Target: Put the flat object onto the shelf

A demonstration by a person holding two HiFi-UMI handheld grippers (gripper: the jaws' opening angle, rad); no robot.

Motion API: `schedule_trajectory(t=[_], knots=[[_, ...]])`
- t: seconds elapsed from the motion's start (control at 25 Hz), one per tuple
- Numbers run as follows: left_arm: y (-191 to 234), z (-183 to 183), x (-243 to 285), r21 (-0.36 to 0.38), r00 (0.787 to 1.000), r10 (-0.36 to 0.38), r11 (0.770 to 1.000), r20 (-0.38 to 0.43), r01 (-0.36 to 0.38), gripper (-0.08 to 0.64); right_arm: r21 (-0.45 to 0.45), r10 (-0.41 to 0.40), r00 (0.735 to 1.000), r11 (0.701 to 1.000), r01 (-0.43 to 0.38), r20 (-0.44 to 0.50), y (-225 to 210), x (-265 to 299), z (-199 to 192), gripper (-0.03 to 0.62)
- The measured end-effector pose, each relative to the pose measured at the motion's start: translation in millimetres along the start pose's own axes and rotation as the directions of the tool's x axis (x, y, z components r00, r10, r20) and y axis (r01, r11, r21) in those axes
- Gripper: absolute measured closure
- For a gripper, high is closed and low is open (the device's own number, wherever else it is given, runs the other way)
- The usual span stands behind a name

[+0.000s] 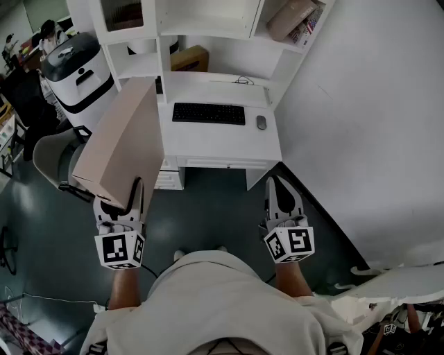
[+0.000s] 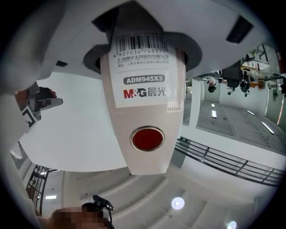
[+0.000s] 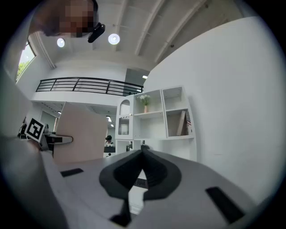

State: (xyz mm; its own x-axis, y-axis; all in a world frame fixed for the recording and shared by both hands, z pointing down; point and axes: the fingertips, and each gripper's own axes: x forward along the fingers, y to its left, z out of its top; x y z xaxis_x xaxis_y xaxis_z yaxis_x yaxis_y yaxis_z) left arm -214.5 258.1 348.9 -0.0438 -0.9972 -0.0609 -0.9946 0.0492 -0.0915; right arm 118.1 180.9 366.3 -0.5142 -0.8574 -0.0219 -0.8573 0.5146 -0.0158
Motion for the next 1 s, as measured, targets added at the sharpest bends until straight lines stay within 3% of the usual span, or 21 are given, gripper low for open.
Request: schedule_trajectory(t=[0.44, 1.0], knots=[[-6.1, -5.5, -2.4, 0.007, 1.0, 0.003, 1.0, -0.01, -0.003, 0.279, 0.02, 0.034, 0.999, 0.999, -0.034, -0.003, -1.1, -5.1, -2.4, 0.589], [-43.9, 8.6, 12.2, 0.059, 0.997, 0.083, 0.995, -0.003, -0.083, 0.279, 0.014, 0.116, 0.993, 0.993, -0.116, -0.018, -50.2, -13.1, -3.8, 0.589]])
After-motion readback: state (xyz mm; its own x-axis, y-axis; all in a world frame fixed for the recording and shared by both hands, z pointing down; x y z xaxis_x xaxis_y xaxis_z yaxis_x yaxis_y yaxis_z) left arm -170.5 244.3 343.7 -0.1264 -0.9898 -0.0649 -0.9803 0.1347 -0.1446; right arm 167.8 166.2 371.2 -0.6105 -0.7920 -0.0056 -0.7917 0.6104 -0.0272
